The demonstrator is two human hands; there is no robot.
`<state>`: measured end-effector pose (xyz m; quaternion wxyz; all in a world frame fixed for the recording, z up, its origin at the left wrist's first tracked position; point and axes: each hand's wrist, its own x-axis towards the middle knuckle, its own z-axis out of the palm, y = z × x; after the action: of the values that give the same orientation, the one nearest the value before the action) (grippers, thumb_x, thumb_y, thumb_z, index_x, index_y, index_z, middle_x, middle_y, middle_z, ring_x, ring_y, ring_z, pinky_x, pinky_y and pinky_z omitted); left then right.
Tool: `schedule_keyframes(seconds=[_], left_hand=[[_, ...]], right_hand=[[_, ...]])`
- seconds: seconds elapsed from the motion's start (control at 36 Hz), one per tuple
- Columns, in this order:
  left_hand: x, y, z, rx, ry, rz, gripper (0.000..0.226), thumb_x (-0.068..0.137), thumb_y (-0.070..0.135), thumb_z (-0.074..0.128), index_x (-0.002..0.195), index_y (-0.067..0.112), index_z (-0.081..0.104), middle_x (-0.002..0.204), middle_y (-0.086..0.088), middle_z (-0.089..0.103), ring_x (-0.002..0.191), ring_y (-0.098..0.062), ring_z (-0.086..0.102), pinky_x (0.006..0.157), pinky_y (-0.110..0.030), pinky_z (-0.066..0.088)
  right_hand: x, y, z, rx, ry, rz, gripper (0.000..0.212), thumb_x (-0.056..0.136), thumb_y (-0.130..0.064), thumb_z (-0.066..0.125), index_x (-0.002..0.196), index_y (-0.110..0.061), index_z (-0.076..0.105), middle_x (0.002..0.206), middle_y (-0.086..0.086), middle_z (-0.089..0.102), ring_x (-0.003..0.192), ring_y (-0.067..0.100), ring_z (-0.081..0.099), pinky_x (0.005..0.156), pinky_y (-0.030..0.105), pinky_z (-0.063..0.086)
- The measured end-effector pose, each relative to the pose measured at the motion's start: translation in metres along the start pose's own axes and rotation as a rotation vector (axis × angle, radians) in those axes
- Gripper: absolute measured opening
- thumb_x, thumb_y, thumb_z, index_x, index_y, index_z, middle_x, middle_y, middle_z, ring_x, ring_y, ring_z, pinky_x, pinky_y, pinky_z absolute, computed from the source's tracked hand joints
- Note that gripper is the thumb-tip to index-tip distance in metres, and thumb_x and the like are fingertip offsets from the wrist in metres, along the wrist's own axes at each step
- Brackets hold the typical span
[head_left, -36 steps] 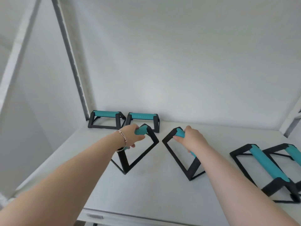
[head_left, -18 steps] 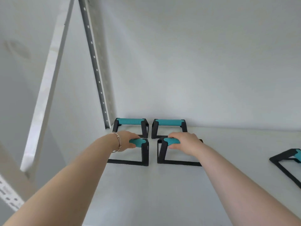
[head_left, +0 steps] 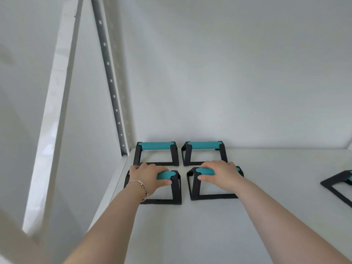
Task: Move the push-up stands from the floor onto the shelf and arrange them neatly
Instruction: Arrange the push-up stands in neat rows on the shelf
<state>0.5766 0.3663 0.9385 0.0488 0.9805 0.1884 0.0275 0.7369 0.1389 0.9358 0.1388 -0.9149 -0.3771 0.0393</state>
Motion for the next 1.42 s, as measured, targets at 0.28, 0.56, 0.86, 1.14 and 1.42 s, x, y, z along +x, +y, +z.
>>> schedule_keyframes(seconds=[0.28, 0.56, 0.86, 1.14, 1.42], left_hand=[[0.019, -0.004, 0.0, 0.011, -0.015, -0.073, 0.051, 0.082, 0.076, 0.039, 0.125, 0.051, 0.047, 0.094, 0.016, 0.052, 0.101, -0.015, 0.048, 0.093, -0.041, 0.031], [0.023, -0.005, 0.001, 0.037, -0.013, -0.049, 0.052, 0.082, 0.076, 0.037, 0.126, 0.05, 0.046, 0.099, 0.014, 0.056, 0.101, -0.015, 0.048, 0.092, -0.04, 0.032], [0.024, -0.007, 0.002, 0.037, 0.009, -0.024, 0.05, 0.083, 0.075, 0.036, 0.124, 0.049, 0.048, 0.097, 0.015, 0.056, 0.101, -0.015, 0.047, 0.091, -0.04, 0.031], [0.026, -0.007, 0.005, 0.05, 0.021, -0.018, 0.05, 0.083, 0.076, 0.035, 0.124, 0.05, 0.048, 0.097, 0.015, 0.056, 0.1, -0.016, 0.047, 0.09, -0.041, 0.031], [0.029, -0.008, 0.007, 0.06, 0.03, -0.011, 0.052, 0.083, 0.076, 0.033, 0.126, 0.05, 0.047, 0.098, 0.014, 0.057, 0.1, -0.016, 0.048, 0.089, -0.041, 0.031]], right_hand=[[0.019, -0.001, 0.005, -0.049, 0.043, -0.009, 0.048, 0.082, -0.074, 0.046, 0.119, -0.045, 0.055, 0.106, -0.011, 0.06, 0.107, 0.016, 0.048, 0.095, 0.039, 0.028], [0.023, -0.002, 0.006, -0.068, 0.049, -0.009, 0.051, 0.082, -0.075, 0.044, 0.122, -0.044, 0.055, 0.108, -0.011, 0.06, 0.11, 0.017, 0.048, 0.098, 0.041, 0.029], [0.023, -0.003, 0.006, -0.056, 0.05, -0.006, 0.051, 0.083, -0.075, 0.044, 0.123, -0.044, 0.055, 0.109, -0.012, 0.06, 0.111, 0.016, 0.047, 0.098, 0.04, 0.028], [0.024, -0.005, 0.008, -0.074, 0.06, 0.004, 0.054, 0.083, -0.075, 0.043, 0.125, -0.044, 0.054, 0.11, -0.012, 0.06, 0.112, 0.016, 0.047, 0.097, 0.04, 0.027], [0.028, -0.001, 0.008, -0.057, 0.04, 0.002, 0.053, 0.081, -0.077, 0.042, 0.123, -0.047, 0.055, 0.111, -0.013, 0.06, 0.112, 0.016, 0.046, 0.095, 0.039, 0.026]])
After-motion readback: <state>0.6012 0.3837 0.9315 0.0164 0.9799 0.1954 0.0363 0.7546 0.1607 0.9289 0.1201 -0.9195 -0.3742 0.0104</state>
